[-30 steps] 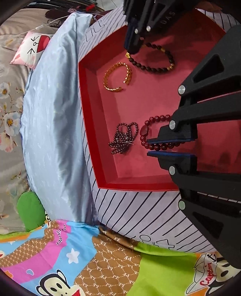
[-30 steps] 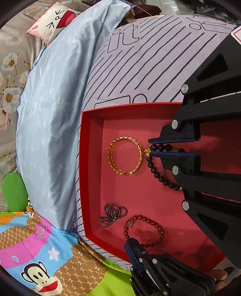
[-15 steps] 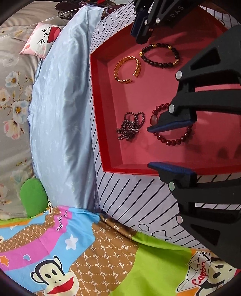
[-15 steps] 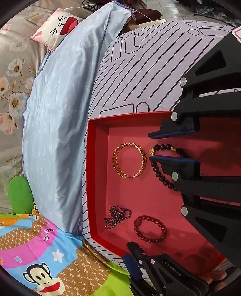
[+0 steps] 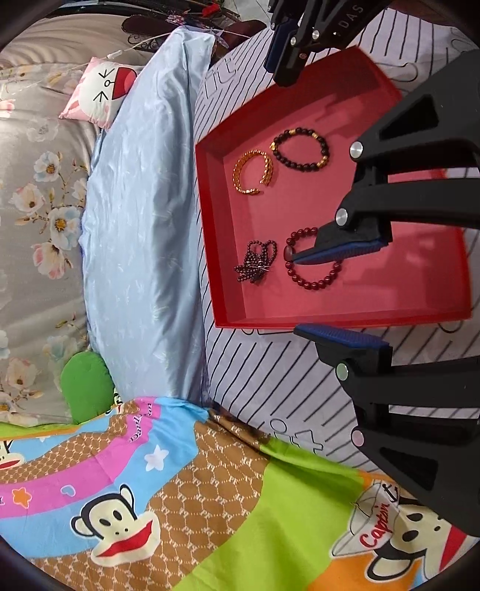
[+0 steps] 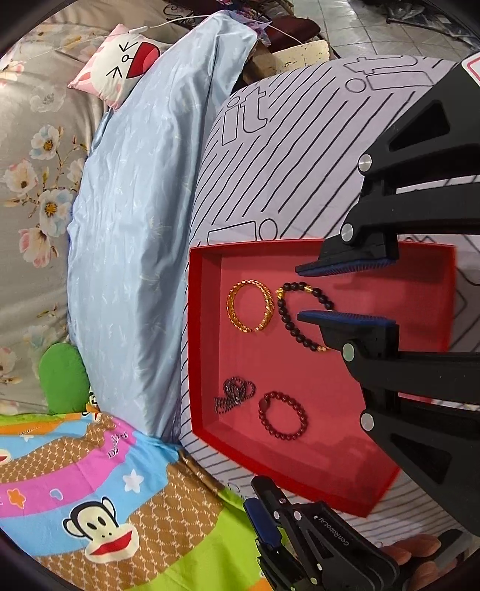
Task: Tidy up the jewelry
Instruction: 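Withdraw both tools and move toward the yellow beaded bracelets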
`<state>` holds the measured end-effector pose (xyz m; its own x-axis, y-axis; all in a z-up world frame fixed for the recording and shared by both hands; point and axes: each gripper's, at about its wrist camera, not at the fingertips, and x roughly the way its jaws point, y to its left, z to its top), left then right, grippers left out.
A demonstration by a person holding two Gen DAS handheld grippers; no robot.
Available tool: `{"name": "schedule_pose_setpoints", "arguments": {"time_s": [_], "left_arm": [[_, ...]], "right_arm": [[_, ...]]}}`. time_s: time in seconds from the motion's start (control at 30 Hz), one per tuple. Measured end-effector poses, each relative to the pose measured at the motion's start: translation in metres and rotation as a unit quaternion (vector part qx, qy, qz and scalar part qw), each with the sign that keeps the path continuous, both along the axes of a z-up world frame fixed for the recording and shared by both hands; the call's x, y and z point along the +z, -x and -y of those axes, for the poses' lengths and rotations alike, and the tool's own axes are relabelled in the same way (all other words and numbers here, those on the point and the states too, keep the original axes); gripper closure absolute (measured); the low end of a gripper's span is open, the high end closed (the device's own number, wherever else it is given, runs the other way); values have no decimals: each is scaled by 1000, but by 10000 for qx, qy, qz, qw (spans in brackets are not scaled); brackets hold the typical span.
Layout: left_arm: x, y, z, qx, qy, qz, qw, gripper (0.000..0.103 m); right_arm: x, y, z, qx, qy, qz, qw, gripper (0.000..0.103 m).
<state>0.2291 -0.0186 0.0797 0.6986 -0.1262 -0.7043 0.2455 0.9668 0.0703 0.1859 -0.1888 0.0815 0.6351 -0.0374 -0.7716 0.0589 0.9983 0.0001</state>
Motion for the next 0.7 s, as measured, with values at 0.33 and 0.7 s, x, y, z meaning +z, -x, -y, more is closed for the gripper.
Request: {"name": "schedule_pose_setpoints", "arguments": {"time_s": [0.33,0.7], "left_arm": [[3,67,-20,-114,222,24,9997,69],[-35,118,-28,29,120,-301,9995,69]], "right_arm": [[5,67,-11,10,56,78,10000,83],[-28,133,-18,-37,-197,-223,9995,83]]}}
